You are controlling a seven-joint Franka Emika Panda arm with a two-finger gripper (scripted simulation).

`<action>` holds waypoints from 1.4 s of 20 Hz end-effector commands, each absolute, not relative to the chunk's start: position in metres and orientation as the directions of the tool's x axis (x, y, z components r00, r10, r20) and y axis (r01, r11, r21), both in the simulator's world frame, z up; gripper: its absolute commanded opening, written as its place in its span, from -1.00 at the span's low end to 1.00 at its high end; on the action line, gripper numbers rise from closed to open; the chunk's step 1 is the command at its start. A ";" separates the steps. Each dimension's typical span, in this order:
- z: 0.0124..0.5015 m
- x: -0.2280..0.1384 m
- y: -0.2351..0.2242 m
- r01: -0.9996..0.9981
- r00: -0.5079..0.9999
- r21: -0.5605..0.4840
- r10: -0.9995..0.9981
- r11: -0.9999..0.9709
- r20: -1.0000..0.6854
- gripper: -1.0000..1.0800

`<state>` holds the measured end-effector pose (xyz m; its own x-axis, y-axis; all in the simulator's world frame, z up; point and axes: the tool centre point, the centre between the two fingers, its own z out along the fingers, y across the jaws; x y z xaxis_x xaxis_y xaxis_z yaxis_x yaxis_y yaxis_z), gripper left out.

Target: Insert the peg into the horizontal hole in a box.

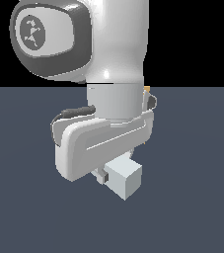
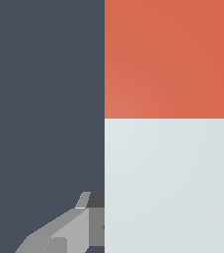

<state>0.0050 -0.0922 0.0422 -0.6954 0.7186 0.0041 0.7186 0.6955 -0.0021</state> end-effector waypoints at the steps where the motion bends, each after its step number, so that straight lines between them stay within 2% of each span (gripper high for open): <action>1: 0.050 0.000 -0.090 0.764 -0.645 0.001 0.764 0.645 0.001 -1.00; 14: 0.080 -0.026 -0.069 0.939 -0.345 0.001 0.939 0.345 0.002 -1.00; 28: 0.109 -0.042 -0.041 1.000 -0.014 0.001 1.000 0.014 0.002 -1.00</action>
